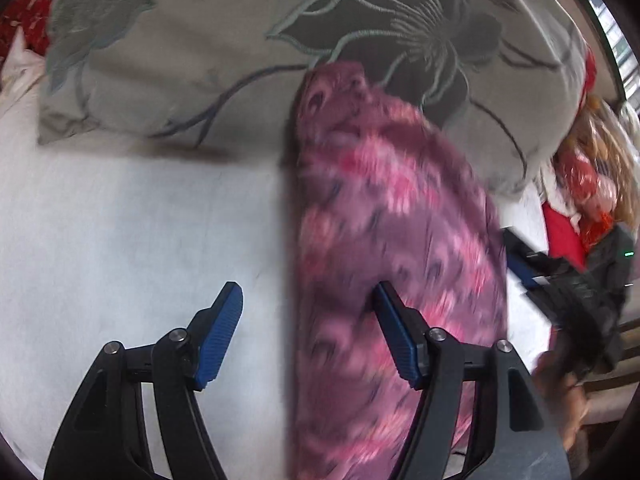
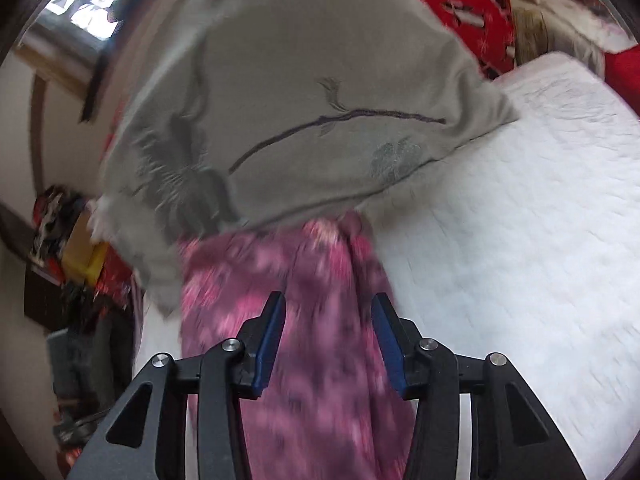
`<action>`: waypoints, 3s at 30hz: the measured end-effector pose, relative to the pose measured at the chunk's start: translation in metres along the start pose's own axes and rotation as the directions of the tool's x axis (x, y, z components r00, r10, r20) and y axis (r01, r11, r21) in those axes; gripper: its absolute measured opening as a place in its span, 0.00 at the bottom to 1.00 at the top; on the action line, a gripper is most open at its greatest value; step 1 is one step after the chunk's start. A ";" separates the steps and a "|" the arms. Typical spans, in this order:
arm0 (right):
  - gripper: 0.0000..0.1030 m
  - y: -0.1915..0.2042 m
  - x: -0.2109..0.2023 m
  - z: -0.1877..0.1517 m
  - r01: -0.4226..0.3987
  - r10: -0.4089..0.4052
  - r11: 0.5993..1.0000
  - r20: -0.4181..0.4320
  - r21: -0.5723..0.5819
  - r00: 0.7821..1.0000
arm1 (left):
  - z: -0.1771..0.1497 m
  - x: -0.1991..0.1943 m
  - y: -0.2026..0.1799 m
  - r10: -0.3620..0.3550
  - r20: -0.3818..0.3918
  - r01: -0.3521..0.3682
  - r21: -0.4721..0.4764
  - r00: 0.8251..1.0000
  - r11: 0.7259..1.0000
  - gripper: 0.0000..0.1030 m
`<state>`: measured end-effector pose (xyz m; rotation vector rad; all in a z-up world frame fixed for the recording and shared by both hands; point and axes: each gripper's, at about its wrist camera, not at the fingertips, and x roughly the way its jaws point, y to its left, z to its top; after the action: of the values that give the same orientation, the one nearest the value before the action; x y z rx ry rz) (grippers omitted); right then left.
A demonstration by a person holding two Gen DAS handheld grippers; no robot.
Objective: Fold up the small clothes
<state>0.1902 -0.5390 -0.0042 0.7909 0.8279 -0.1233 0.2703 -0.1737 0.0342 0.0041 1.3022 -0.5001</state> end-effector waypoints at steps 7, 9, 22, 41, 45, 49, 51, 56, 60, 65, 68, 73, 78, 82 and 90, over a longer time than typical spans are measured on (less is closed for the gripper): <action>0.04 0.018 0.006 0.011 -0.060 0.070 0.992 0.091 -0.111 0.993 | 0.020 0.027 -0.006 0.021 0.021 -0.021 0.015 1.000 1.000 0.69; 0.04 0.002 0.024 0.012 0.020 -0.018 0.998 0.037 -0.064 0.999 | 0.021 0.039 -0.008 0.034 -0.002 -0.034 0.012 0.999 0.999 0.69; 0.23 0.019 -0.008 -0.061 -0.011 -0.010 0.949 -0.063 -0.315 0.998 | -0.095 0.006 -0.016 0.031 0.031 -0.034 0.118 0.999 0.992 0.71; 0.31 0.001 -0.080 -0.141 0.037 -0.094 0.921 -0.129 -0.388 0.987 | -0.154 0.009 -0.031 0.170 -0.001 -0.167 0.173 0.985 0.971 0.71; 0.36 -0.007 -0.064 -0.150 0.098 -0.170 0.913 -0.151 -0.396 0.974 | -0.156 0.009 -0.028 0.162 -0.009 -0.159 0.161 0.987 0.974 0.71; 0.35 -0.002 -0.065 -0.154 0.118 -0.196 0.889 -0.135 -0.442 0.971 | -0.156 0.007 -0.021 0.158 -0.013 -0.154 0.163 0.987 0.975 0.73; 0.32 0.000 -0.064 -0.152 0.139 -0.226 0.880 -0.143 -0.455 0.963 | -0.158 0.003 -0.014 0.154 -0.013 -0.150 0.161 0.988 0.976 0.74; 0.33 0.004 -0.060 -0.138 0.112 -0.206 0.900 -0.185 -0.421 0.961 | -0.154 -0.012 -0.004 0.082 -0.015 -0.079 0.165 0.996 0.983 0.73; 0.36 0.012 -0.073 -0.102 0.080 -0.121 0.931 -0.093 -0.355 0.988 | -0.122 -0.030 0.014 -0.003 0.038 -0.001 0.098 0.999 0.995 0.73; 0.52 0.003 -0.057 -0.038 0.086 -0.087 0.981 0.003 -0.173 0.996 | -0.068 -0.019 0.028 -0.054 0.017 0.054 -0.007 0.998 0.999 0.73; 0.52 -0.003 -0.025 -0.011 0.050 -0.050 0.996 0.003 -0.077 0.999 | -0.046 -0.003 0.027 -0.077 -0.009 0.077 -0.044 0.997 0.996 0.73; 0.03 0.001 0.028 0.003 -0.003 0.001 1.000 -0.045 -0.031 0.999 | -0.030 0.018 0.021 -0.098 -0.030 0.096 -0.066 0.995 0.993 0.73; 0.05 0.004 0.049 0.000 0.130 -0.135 0.985 -0.037 -0.112 0.990 | -0.026 0.028 0.022 -0.101 -0.037 0.098 -0.070 0.994 0.993 0.77; 0.22 -0.004 0.019 0.000 0.072 -0.071 0.995 0.016 -0.072 0.997 | -0.032 0.014 0.029 -0.133 -0.026 0.131 -0.064 0.991 0.989 0.77; 0.56 -0.049 0.013 -0.035 -0.106 0.111 0.993 -0.118 0.048 0.987 | -0.061 0.019 0.026 -0.239 -0.032 0.234 -0.114 0.971 0.966 0.77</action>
<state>0.1586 -0.5477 -0.0557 0.8878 0.8962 0.0038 0.2268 -0.1399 -0.0075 -0.2354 1.3815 -0.6337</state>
